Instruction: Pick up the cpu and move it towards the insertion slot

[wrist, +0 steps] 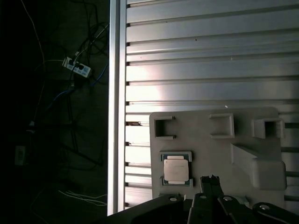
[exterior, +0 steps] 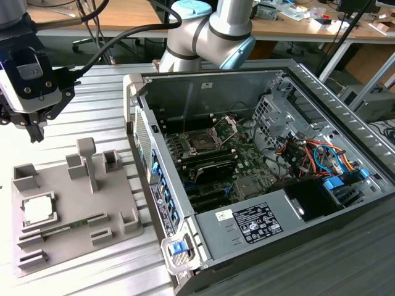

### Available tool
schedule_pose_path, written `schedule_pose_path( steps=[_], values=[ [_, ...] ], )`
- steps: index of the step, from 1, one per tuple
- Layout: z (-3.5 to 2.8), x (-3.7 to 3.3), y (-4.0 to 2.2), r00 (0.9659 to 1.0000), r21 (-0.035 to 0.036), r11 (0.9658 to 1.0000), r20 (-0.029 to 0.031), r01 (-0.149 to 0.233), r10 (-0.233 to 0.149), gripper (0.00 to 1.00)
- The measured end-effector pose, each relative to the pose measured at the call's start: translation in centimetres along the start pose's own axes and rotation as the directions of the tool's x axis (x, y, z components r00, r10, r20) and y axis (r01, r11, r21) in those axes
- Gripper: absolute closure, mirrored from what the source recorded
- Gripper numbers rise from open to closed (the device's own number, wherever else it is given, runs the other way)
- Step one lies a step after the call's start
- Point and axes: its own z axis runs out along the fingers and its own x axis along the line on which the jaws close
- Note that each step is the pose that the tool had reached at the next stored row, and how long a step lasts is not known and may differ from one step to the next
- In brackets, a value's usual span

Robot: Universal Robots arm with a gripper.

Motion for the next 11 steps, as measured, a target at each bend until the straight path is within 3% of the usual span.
schedule_pose_path(
  steps=[11],
  values=[
    [0.07, 0.21, 0.00, 1.0000, 0.0001, 1.0000, 0.0000, 0.000, 0.000, 0.89]
  ],
)
